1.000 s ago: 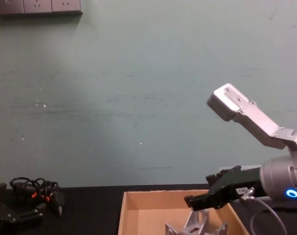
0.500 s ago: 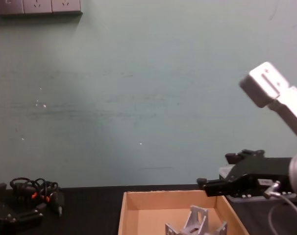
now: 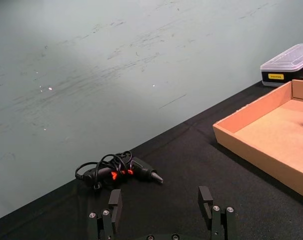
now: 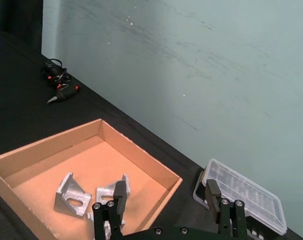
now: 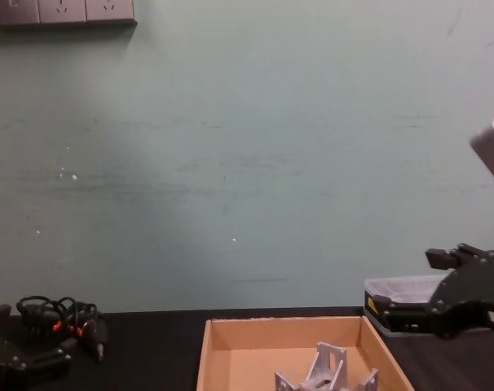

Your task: Use one hand to pick up the angle iron from the table and place it into the box.

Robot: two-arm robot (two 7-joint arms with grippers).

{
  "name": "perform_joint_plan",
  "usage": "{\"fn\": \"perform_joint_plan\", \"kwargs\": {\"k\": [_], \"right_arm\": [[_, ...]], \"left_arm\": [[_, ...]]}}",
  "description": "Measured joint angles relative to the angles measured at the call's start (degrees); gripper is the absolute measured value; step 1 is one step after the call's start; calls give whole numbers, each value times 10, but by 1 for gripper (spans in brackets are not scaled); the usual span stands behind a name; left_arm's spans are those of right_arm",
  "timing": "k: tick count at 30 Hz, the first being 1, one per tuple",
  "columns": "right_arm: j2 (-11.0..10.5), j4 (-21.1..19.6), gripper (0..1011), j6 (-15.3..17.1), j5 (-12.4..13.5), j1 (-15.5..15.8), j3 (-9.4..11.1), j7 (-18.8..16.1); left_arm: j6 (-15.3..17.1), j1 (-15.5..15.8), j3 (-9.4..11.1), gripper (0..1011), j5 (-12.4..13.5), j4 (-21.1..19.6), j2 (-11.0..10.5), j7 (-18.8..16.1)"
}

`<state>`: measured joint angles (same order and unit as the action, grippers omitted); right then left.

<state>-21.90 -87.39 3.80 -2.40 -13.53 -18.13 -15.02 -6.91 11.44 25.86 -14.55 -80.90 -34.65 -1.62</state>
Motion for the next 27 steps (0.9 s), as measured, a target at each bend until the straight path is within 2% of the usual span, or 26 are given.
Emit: {"fn": "perform_joint_plan", "kwargs": {"k": [9,27], "right_arm": [[-1,-11,1003,-26,-17,36,19,13],[-1,-11,1003,-24,-15,32,17,12]], "left_arm": [[0,0,0,1000,0,0,0,0],[0,0,0,1000,0,0,0,0]]}}
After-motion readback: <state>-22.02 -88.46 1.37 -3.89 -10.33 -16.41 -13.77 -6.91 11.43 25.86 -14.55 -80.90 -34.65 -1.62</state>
